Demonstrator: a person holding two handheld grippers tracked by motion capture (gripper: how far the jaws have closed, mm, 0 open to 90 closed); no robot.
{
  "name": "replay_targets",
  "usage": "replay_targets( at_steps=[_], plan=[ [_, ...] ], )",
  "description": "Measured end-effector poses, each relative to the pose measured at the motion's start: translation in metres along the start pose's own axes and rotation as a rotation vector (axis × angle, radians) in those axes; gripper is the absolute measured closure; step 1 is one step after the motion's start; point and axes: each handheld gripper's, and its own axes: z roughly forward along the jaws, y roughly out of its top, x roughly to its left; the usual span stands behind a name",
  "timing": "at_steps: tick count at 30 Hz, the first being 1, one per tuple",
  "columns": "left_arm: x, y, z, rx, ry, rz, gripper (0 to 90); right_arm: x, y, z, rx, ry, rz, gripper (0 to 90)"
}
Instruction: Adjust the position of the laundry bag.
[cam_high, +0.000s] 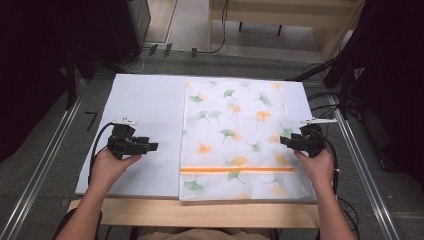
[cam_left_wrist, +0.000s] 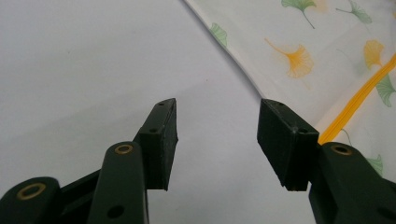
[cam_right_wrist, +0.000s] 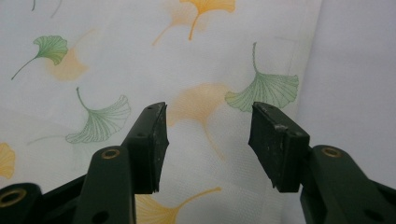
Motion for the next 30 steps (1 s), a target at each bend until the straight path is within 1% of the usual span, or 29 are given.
replay_targets(
  at_steps=[4, 5, 8, 10, 11, 14, 15, 17, 19, 21, 22, 27, 30],
  plan=[
    [-0.004, 0.001, -0.001, -0.013, 0.003, 0.007, 48.3, 0.0, 0.0, 0.001, -0.001, 0.002, -0.015, 48.2],
    [-0.005, 0.001, -0.001, -0.011, -0.005, 0.008, 48.3, 0.0, 0.0, 0.001, -0.001, 0.002, -0.015, 48.2],
    [-0.006, 0.001, 0.002, 0.002, 0.002, 0.009, 47.2, 0.0, 0.0, 0.001, -0.002, 0.002, -0.015, 48.0],
    [-0.005, 0.001, 0.004, 0.019, -0.01, -0.022, 46.3, -0.001, 0.0, 0.002, -0.002, -0.001, -0.014, 47.7],
    [-0.005, 0.001, 0.005, 0.018, -0.007, -0.027, 45.8, -0.001, 0.0, 0.002, -0.001, -0.002, -0.016, 47.6],
    [-0.005, 0.0, 0.006, 0.006, -0.008, -0.018, 47.0, -0.002, 0.0, 0.003, 0.003, -0.002, -0.021, 46.9],
    [-0.006, 0.0, 0.007, 0.016, -0.014, -0.019, 47.0, -0.002, 0.0, 0.004, 0.006, -0.005, -0.017, 46.5],
    [-0.007, 0.0, 0.008, 0.022, -0.012, -0.009, 46.7, -0.003, 0.0, 0.005, 0.015, 0.002, -0.011, 45.9],
    [-0.008, 0.0, 0.009, 0.021, -0.008, -0.006, 45.9, -0.003, -0.001, 0.005, 0.016, -0.001, -0.012, 45.6],
    [-0.01, 0.001, 0.01, 0.027, -0.017, -0.005, 44.5, -0.002, -0.001, 0.004, 0.014, -0.004, -0.015, 45.4],
    [-0.01, 0.001, 0.011, 0.025, -0.013, 0.001, 44.1, -0.003, -0.001, 0.004, 0.012, -0.003, -0.017, 45.4],
    [-0.01, 0.001, 0.014, 0.037, -0.011, 0.001, 43.7, -0.003, -0.001, 0.004, 0.013, -0.002, -0.018, 45.3],
    [-0.011, 0.001, 0.015, 0.034, -0.004, 0.002, 44.4, -0.003, -0.001, 0.005, 0.011, -0.003, -0.022, 44.9]
  ],
)
